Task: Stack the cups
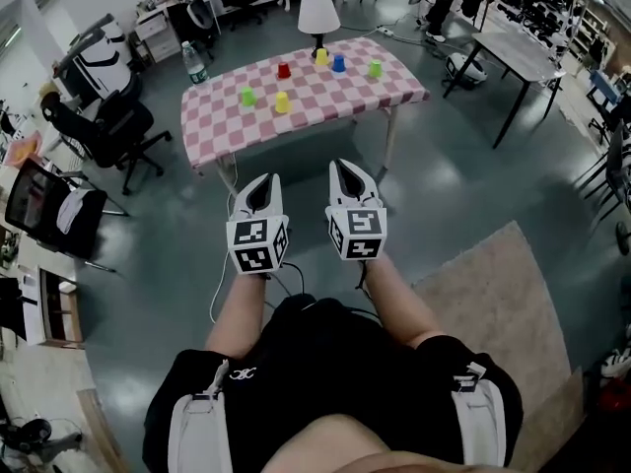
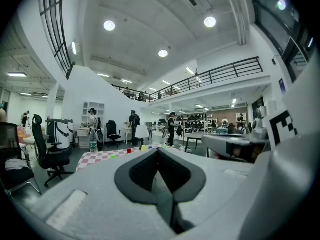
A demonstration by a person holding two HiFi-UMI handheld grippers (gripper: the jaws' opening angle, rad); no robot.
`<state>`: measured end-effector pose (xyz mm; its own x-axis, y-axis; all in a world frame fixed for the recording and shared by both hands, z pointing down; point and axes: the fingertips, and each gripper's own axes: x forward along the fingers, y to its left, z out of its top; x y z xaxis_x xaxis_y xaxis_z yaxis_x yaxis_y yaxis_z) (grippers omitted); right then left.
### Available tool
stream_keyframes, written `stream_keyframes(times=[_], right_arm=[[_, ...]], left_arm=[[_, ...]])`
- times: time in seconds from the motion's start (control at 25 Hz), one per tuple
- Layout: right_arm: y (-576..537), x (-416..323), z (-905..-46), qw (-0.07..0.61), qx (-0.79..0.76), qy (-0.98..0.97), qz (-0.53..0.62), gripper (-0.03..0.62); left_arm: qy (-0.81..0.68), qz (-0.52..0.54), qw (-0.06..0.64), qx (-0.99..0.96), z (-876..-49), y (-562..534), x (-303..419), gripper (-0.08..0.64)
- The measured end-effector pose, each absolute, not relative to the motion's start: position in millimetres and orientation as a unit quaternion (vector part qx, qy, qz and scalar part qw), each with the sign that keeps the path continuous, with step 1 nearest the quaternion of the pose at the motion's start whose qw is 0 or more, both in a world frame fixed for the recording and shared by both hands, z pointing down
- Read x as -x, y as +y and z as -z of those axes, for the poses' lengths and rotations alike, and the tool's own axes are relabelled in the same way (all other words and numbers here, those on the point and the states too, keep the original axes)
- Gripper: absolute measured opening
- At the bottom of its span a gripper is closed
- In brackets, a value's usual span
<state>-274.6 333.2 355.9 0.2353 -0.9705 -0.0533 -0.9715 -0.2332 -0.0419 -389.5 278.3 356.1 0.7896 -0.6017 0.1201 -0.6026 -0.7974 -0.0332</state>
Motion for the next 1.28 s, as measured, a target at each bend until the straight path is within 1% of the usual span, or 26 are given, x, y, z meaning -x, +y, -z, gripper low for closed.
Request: stream_keyframes(times=[0.36, 0.52, 0.64, 0.76, 1.28], right_arm=[[323.2, 249.7, -362.7, 0.034, 0.792, 0.610, -0.005, 0.002], [314.3, 240.8, -363.2, 0.059, 0.786, 0.615, -0.019, 0.002], [298.9, 227.9, -364.3, 0.067, 0.787, 0.613, -0.027, 0.002], [273.7, 213.8, -365.1, 0.063, 0.785, 0.615, -0.035, 0.002], [110.5, 125.0, -364.6, 0.061, 0.778, 0.625, -0.028, 0.002]], left_arm=[[-0.299, -0.064, -0.007, -0.952, -360.2, 269.2, 360.5, 0.015], [-0.298, -0.062, -0.008, -0.952, -367.9, 254.8, 349.7, 0.015], [-0.300, -0.063, -0.022, -0.952, -373.5, 238.4, 338.1, 0.015], [-0.306, -0.069, -0.038, -0.949, -379.3, 213.7, 324.7, 0.015], [-0.322, -0.051, 0.003, -0.946, -380.6, 54.9, 242.7, 0.015]])
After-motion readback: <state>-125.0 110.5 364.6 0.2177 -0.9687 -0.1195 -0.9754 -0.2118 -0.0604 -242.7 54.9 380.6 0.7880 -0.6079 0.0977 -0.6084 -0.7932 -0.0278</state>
